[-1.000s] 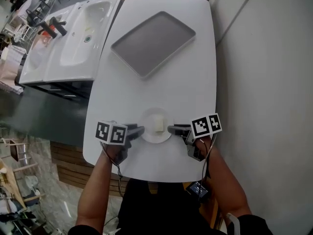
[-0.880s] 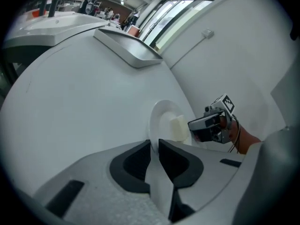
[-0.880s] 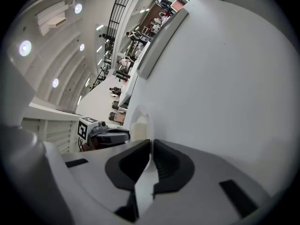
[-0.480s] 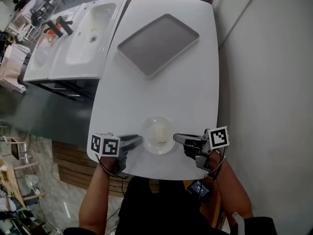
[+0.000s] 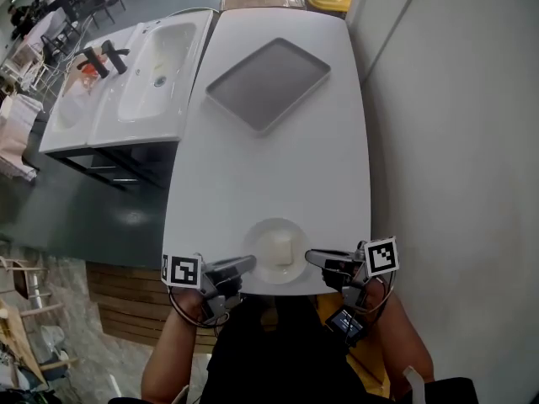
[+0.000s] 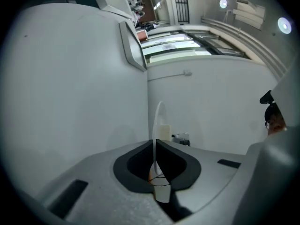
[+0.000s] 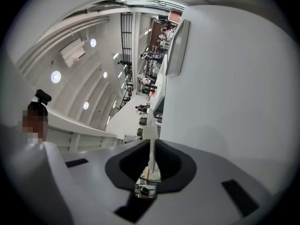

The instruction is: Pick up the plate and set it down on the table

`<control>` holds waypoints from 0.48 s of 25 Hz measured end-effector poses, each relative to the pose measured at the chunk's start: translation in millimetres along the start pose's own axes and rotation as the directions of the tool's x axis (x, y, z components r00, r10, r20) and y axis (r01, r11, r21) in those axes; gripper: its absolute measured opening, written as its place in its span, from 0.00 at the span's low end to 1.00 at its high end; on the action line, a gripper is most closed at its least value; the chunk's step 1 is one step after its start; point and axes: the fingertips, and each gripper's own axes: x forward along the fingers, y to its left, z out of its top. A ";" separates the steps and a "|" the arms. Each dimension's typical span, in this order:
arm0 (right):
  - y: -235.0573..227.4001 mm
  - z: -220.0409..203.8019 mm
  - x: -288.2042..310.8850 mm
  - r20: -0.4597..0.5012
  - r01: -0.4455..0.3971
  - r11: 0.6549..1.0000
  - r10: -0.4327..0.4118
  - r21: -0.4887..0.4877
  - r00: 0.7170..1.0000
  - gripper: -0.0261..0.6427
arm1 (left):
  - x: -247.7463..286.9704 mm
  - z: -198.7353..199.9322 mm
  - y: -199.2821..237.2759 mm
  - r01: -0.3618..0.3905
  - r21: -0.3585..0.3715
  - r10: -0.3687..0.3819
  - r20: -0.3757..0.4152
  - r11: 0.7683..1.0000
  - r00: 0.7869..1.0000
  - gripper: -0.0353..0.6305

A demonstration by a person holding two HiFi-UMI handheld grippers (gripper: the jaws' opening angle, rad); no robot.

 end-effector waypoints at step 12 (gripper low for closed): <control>74.9 -114.1 38.9 0.087 0.125 0.959 -0.107 -0.253 0.991 0.21 | -129.6 -83.5 -23.0 0.088 -0.177 -0.086 0.014 0.980 0.996 0.07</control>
